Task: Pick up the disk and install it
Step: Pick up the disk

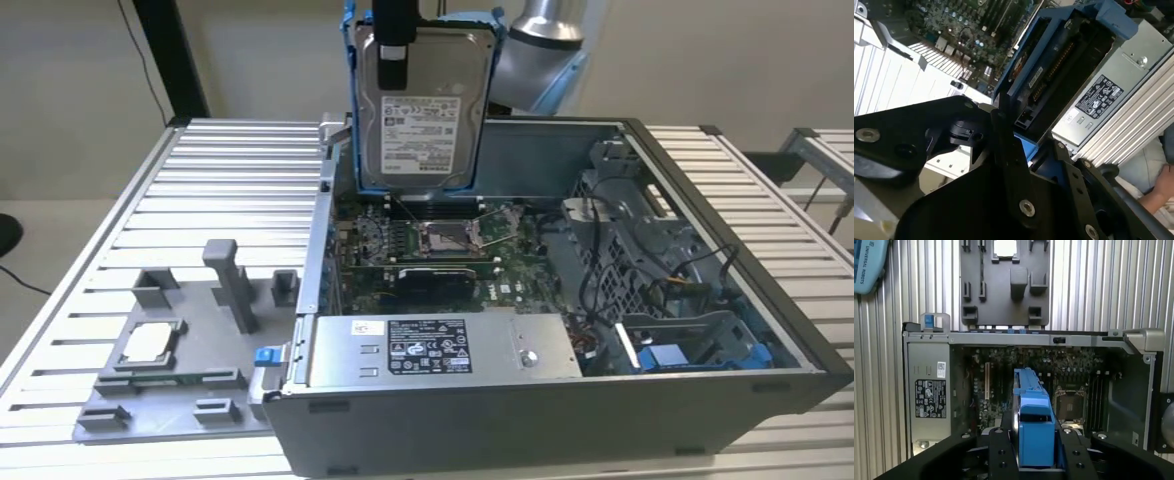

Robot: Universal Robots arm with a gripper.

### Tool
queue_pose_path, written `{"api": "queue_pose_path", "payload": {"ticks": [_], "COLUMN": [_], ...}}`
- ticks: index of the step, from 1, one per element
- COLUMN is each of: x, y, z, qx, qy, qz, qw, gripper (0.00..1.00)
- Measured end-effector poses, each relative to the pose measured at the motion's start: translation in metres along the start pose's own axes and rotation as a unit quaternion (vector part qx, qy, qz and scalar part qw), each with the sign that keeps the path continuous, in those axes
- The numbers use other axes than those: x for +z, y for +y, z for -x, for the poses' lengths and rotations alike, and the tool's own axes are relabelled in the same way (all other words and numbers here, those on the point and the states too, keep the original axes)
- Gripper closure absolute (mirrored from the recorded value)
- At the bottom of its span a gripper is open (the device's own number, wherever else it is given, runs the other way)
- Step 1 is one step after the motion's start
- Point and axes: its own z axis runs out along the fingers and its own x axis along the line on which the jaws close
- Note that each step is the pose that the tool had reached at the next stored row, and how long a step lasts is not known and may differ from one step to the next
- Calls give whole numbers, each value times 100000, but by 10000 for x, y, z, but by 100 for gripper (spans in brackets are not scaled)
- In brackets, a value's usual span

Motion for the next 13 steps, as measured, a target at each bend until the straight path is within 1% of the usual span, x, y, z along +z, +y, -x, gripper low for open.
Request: {"api": "queue_pose_path", "payload": {"ticks": [13], "x": [-4], "y": [-207], "z": [-360], "qx": [9], "qy": [4], "qz": [47], "qw": [100000], "gripper": [100]}}
